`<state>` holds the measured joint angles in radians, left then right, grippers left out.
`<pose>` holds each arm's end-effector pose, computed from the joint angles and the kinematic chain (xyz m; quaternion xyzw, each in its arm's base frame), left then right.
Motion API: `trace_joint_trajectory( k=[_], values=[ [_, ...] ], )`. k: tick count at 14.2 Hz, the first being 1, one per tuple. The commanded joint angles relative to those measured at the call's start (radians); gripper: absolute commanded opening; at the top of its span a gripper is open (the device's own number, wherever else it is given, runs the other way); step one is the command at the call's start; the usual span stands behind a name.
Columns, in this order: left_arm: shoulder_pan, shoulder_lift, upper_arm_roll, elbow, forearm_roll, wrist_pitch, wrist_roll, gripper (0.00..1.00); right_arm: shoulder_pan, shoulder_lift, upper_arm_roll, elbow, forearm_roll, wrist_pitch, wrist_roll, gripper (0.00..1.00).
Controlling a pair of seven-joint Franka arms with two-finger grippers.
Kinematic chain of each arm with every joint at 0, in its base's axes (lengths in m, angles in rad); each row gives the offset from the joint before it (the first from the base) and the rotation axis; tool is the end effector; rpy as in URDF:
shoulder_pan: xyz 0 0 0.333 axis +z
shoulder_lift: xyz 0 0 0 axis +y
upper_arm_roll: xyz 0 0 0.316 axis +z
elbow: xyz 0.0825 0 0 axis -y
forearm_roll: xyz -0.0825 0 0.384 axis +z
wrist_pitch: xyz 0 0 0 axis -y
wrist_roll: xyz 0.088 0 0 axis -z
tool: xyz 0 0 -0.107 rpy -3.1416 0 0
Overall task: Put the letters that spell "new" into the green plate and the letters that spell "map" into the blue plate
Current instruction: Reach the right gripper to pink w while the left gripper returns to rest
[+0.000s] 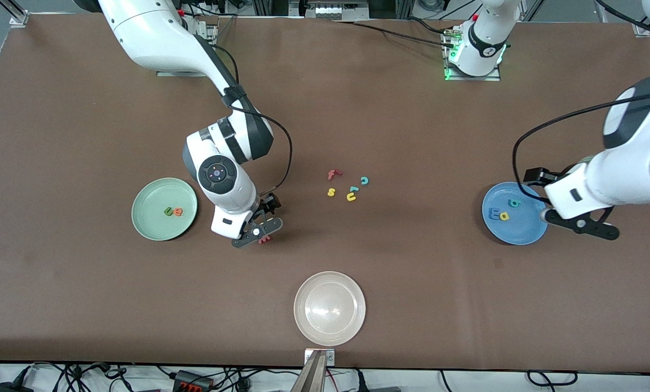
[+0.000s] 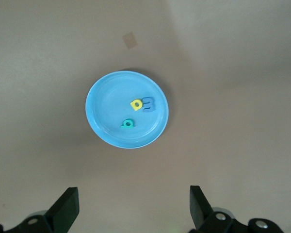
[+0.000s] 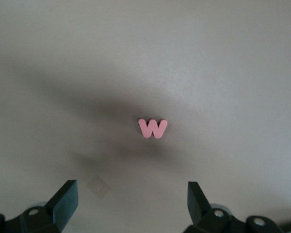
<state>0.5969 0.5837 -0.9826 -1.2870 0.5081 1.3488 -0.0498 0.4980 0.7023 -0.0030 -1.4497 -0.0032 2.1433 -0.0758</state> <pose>0.6463 -0.0416 0.4944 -0.9804 0.1373 0.1351 0.0417 0.6338 0.3424 0.2713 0.9592 0.2827 -0.0038 0.0032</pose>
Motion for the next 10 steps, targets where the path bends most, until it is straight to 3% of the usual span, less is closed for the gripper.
trace_joint_trajectory(
  k=[1, 4, 6, 8, 10],
  values=[
    [-0.083, -0.135, 0.172, 0.002, -0.141, -0.013, 0.022, 1.0, 0.001, 0.013, 0.006, 0.023, 0.016, 0.001, -0.195, 1.0],
    [-0.317, -0.304, 0.553, -0.081, -0.382, 0.054, 0.024, 1.0, 0.001, 0.017, 0.005, 0.023, 0.009, 0.003, -0.497, 1.0],
    [-0.484, -0.445, 0.77, -0.27, -0.442, 0.247, 0.019, 1.0, -0.003, 0.04, 0.005, 0.026, 0.009, 0.032, -0.698, 1.0],
    [-0.575, -0.551, 0.895, -0.435, -0.491, 0.416, 0.018, 1.0, -0.004, 0.063, 0.005, 0.028, 0.009, 0.069, -0.878, 1.0],
    [-0.639, -0.579, 0.994, -0.476, -0.539, 0.446, 0.021, 1.0, -0.004, 0.08, 0.005, 0.031, 0.009, 0.09, -0.991, 1.0]
  ],
)
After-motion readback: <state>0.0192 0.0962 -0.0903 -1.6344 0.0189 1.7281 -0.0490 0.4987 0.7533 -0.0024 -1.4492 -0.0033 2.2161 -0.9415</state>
